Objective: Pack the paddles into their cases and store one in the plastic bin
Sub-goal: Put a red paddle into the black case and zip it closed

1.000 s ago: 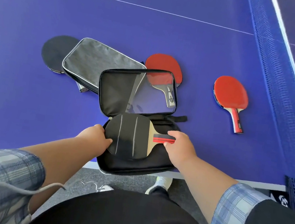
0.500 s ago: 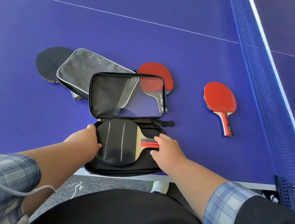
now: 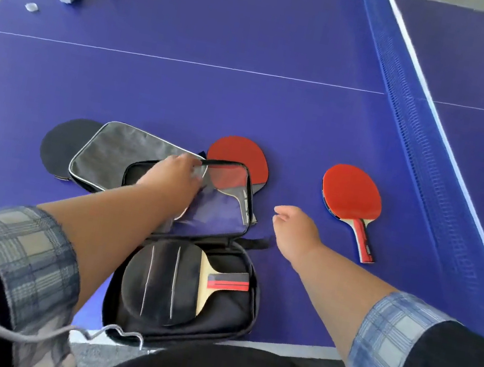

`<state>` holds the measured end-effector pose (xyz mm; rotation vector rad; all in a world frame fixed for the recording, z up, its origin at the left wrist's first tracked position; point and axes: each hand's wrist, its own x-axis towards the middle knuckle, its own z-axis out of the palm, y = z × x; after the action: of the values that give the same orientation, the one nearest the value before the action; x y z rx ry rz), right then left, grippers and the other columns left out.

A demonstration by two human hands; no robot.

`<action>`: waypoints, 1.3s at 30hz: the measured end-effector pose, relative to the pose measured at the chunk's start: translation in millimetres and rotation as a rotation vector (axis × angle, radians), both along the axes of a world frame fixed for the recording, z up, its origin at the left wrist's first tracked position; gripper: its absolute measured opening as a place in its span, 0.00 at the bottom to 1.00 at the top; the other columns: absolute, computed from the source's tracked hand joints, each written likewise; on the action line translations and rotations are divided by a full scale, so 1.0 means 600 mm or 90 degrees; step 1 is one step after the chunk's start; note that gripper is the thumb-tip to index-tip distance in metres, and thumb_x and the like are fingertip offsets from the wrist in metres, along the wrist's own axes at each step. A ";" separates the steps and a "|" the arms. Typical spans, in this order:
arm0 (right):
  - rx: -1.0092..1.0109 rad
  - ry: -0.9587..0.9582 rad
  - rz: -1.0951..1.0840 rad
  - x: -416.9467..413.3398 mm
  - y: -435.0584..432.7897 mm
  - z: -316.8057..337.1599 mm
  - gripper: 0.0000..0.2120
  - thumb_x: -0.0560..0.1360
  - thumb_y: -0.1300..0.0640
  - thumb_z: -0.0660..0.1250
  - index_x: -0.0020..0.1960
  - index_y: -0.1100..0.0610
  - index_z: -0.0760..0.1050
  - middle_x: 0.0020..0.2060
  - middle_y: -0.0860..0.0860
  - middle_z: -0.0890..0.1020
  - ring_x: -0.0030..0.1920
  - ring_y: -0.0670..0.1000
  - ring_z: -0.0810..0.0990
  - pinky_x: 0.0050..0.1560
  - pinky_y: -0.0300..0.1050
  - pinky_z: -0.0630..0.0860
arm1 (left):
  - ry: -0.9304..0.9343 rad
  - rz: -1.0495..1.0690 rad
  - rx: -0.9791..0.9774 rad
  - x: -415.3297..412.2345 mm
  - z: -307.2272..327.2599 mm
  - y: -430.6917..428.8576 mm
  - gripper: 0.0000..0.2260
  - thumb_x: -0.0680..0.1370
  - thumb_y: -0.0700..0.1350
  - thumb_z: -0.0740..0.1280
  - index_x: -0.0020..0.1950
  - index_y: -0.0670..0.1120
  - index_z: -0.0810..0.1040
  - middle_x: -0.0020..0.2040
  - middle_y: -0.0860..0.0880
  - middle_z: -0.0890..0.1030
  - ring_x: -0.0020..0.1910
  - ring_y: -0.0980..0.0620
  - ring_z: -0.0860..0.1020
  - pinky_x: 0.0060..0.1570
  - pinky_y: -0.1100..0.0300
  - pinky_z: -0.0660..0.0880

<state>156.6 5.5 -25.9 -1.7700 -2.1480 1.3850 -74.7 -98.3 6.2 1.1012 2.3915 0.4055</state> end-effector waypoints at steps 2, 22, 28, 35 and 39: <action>-0.027 -0.011 0.018 -0.013 0.031 -0.022 0.18 0.80 0.58 0.58 0.69 0.53 0.73 0.61 0.52 0.81 0.58 0.56 0.80 0.57 0.52 0.78 | 0.008 0.003 0.022 -0.007 -0.002 0.059 0.15 0.78 0.47 0.61 0.64 0.48 0.76 0.61 0.45 0.81 0.60 0.41 0.77 0.59 0.50 0.74; 0.102 -0.126 0.284 -0.050 0.061 -0.110 0.18 0.73 0.45 0.73 0.59 0.51 0.75 0.56 0.49 0.74 0.55 0.55 0.76 0.52 0.52 0.77 | 0.071 0.053 -0.245 -0.065 -0.139 0.316 0.36 0.71 0.66 0.70 0.75 0.51 0.67 0.69 0.42 0.70 0.67 0.39 0.69 0.63 0.48 0.70; 0.004 -0.052 0.187 -0.036 0.053 -0.104 0.14 0.77 0.51 0.69 0.61 0.51 0.73 0.52 0.47 0.78 0.53 0.54 0.77 0.51 0.51 0.76 | 0.013 0.066 -0.211 -0.073 -0.107 0.336 0.35 0.69 0.66 0.73 0.71 0.50 0.72 0.66 0.42 0.72 0.58 0.39 0.76 0.58 0.47 0.75; -0.158 0.078 -0.028 -0.018 0.030 -0.080 0.17 0.76 0.54 0.69 0.64 0.50 0.70 0.45 0.43 0.81 0.49 0.48 0.80 0.49 0.45 0.77 | -0.056 -0.001 -0.060 -0.021 -0.037 0.360 0.33 0.71 0.61 0.74 0.72 0.50 0.70 0.65 0.48 0.76 0.60 0.45 0.76 0.54 0.52 0.74; -0.150 0.117 -0.062 0.004 0.015 -0.046 0.17 0.75 0.57 0.66 0.63 0.48 0.71 0.41 0.43 0.79 0.42 0.45 0.77 0.42 0.42 0.74 | -0.090 0.000 -0.004 -0.001 -0.001 0.340 0.32 0.71 0.61 0.73 0.71 0.51 0.70 0.64 0.49 0.76 0.54 0.48 0.75 0.54 0.53 0.73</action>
<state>159.0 14.7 -53.3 -1.7122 -1.8486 1.7603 -75.2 105.8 5.6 1.0343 2.2676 0.4603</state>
